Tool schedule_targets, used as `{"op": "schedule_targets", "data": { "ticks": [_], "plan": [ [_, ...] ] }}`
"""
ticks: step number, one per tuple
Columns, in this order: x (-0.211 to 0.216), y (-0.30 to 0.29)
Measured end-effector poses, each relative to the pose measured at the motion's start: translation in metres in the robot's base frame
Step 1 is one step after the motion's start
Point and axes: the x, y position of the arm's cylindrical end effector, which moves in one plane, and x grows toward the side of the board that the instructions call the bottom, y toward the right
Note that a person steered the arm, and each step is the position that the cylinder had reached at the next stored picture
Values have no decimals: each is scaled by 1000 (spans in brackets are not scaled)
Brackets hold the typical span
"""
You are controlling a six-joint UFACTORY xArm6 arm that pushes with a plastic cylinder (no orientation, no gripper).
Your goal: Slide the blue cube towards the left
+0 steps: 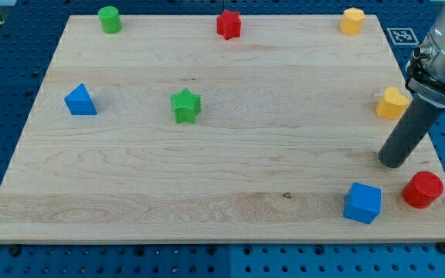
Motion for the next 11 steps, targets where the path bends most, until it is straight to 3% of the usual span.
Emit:
{"op": "schedule_targets", "data": {
  "ticks": [3,8,11],
  "plan": [
    [2,-18],
    [60,-18],
    [69,-38]
  ]
}}
